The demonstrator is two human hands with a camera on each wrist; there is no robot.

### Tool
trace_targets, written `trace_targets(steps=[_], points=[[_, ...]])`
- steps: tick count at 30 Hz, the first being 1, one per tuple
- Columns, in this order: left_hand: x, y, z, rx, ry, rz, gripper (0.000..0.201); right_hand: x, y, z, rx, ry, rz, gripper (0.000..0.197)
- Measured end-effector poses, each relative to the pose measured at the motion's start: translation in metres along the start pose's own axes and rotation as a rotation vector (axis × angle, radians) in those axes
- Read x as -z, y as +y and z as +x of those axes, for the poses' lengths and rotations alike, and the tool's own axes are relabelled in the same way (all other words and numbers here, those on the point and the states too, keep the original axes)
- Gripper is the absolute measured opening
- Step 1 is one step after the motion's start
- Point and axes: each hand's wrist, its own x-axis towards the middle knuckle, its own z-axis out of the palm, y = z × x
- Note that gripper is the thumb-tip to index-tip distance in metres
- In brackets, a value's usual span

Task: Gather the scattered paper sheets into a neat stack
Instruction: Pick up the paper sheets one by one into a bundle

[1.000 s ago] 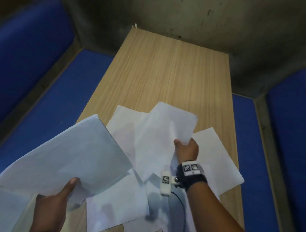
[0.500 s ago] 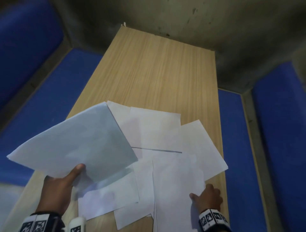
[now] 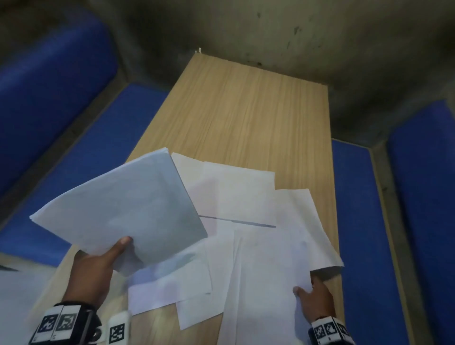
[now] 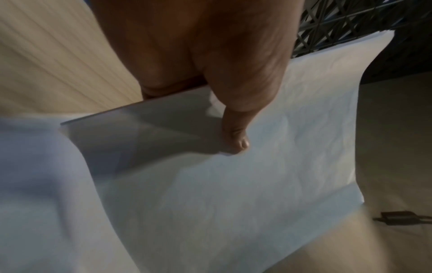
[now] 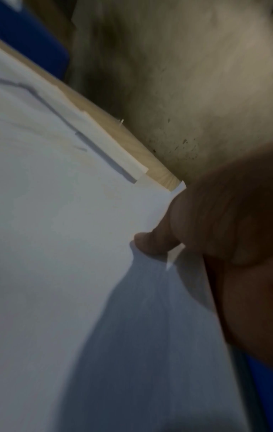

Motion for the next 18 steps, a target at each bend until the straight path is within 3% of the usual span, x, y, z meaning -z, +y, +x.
trace_targets(steps=[6,9,10,13,18], points=[[0.029,-0.002,-0.005,0.046,0.059,0.087,0.042,0.030,-0.001,-0.008,0.072,-0.146,0.057,0.035],[0.029,0.000,-0.011,0.049,0.063,0.041,0.038,0.053,-0.013,-0.021,0.062,-0.226,0.114,0.054],[0.028,0.000,-0.013,0.053,0.057,0.021,0.033,0.064,-0.023,-0.029,0.112,-0.250,0.110,0.053],[0.022,0.008,-0.024,-0.002,0.043,0.006,0.025,0.097,-0.051,-0.054,0.247,-0.266,0.068,0.018],[0.008,0.013,-0.031,-0.052,-0.037,-0.011,0.021,0.150,-0.077,-0.082,0.473,-0.213,-0.128,0.023]])
